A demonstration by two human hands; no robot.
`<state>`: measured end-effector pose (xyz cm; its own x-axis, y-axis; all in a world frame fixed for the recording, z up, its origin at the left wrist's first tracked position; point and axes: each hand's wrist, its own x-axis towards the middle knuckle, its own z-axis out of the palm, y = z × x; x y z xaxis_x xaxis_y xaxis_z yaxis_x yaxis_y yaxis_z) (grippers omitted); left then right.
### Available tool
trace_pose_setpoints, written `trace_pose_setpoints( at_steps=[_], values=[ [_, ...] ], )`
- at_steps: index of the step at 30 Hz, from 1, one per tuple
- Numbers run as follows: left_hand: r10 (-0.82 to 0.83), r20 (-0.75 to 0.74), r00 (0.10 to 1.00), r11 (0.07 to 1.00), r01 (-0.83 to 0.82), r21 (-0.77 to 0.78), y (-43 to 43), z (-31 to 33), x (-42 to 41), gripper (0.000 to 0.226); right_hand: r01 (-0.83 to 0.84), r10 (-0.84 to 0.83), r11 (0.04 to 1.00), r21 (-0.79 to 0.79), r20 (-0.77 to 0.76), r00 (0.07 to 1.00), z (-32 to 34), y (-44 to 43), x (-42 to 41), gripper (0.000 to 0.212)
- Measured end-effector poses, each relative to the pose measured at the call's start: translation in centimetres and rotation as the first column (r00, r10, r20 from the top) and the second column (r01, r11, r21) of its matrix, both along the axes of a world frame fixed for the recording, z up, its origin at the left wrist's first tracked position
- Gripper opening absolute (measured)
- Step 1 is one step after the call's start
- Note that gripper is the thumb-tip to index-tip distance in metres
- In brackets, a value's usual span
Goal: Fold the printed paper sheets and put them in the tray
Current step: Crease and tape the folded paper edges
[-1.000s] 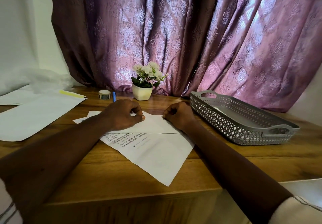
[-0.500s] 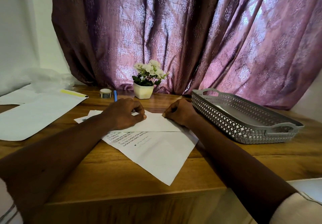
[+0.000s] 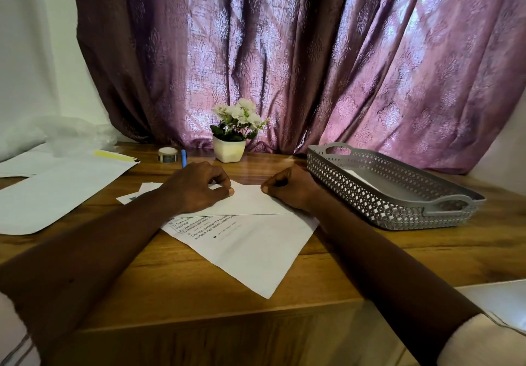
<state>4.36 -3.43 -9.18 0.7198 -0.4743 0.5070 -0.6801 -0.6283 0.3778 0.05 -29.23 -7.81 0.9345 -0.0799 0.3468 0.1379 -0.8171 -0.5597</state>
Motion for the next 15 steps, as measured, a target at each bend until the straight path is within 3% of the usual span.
trace_pose_setpoints(
  at_steps=[3,9,15],
  values=[
    [0.004,-0.003,1.000,1.000,-0.004,-0.004,-0.1,0.1,-0.1,0.017,0.073,-0.093,0.986,0.148,0.131,0.987,-0.8,-0.3,-0.5,0.017],
    [0.009,-0.007,1.000,1.000,-0.009,0.009,0.0,0.0,0.3,0.016,0.087,-0.070,0.971,-0.224,0.082,0.994,-0.7,1.5,-0.7,0.035],
    [0.023,-0.002,1.000,0.999,-0.023,0.023,0.0,-0.3,0.7,0.019,0.193,-0.179,0.918,-0.347,0.071,0.981,-0.8,2.3,-0.6,0.030]
  ],
)
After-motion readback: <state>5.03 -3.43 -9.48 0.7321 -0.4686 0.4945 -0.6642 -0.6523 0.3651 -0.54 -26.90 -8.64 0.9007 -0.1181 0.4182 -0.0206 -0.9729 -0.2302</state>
